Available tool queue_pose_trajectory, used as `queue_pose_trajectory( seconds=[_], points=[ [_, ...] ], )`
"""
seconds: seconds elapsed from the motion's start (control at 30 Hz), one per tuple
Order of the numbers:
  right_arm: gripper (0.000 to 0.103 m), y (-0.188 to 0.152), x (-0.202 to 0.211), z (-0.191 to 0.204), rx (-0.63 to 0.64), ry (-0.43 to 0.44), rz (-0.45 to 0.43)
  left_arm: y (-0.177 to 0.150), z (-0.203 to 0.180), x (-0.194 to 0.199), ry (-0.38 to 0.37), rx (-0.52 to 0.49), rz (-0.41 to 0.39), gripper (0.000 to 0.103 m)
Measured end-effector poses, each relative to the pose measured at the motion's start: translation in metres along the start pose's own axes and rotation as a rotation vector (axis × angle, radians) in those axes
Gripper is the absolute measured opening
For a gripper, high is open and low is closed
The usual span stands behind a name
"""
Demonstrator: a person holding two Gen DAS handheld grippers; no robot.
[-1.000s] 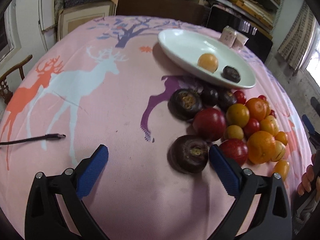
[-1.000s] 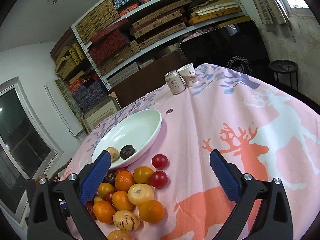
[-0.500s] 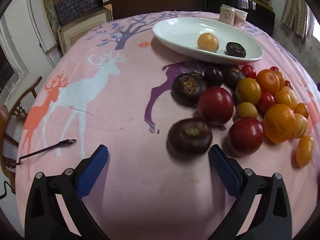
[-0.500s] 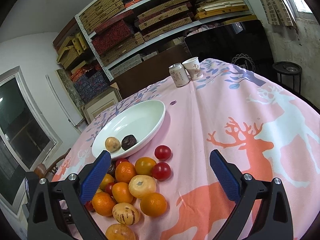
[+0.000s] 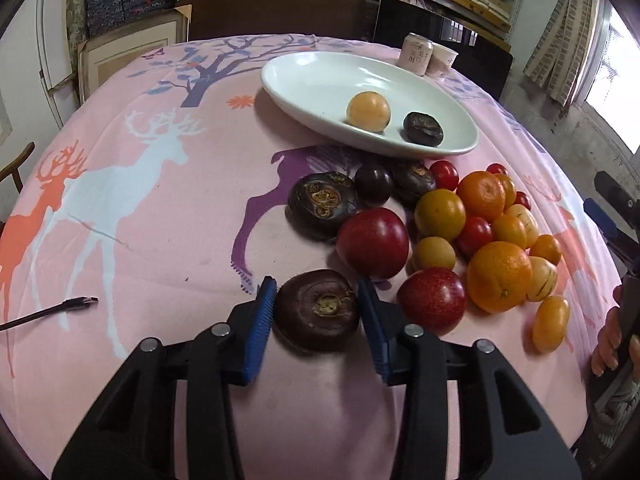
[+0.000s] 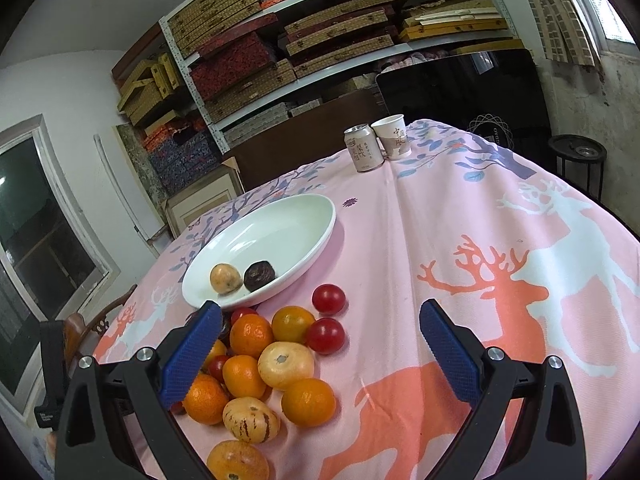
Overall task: Organize fruits
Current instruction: 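Grasp the dark purple passion fruit with the left gripper while the right gripper grasps the orange tomato, then carry both fruits over the white plate and release them onto it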
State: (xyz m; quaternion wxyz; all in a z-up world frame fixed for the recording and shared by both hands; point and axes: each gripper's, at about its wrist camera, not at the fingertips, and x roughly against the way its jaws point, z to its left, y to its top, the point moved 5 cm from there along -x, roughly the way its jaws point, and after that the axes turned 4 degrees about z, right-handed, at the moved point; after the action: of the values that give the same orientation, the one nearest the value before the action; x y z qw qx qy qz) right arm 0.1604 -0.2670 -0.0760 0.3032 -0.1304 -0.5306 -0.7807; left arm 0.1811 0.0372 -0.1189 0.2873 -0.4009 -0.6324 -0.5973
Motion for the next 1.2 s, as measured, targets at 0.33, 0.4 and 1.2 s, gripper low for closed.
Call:
queue_pose_trajectory(
  seconds=[0.33,0.4,1.2],
  points=[
    [0.1,-0.076,0.027,0.046,0.201,-0.044,0.216,-0.001,-0.004,-0.003,0.017,-0.02,0.014,0.044],
    [0.098,-0.085,0.023,0.061,0.261,-0.06,0.244,-0.001,-0.003,-0.003,0.016,-0.02,0.013,0.044],
    [0.044,-0.06,0.025,0.054,0.163,0.065,0.251,0.008,-0.005,0.032,-0.017,-0.007,-0.137,0.041]
  ],
)
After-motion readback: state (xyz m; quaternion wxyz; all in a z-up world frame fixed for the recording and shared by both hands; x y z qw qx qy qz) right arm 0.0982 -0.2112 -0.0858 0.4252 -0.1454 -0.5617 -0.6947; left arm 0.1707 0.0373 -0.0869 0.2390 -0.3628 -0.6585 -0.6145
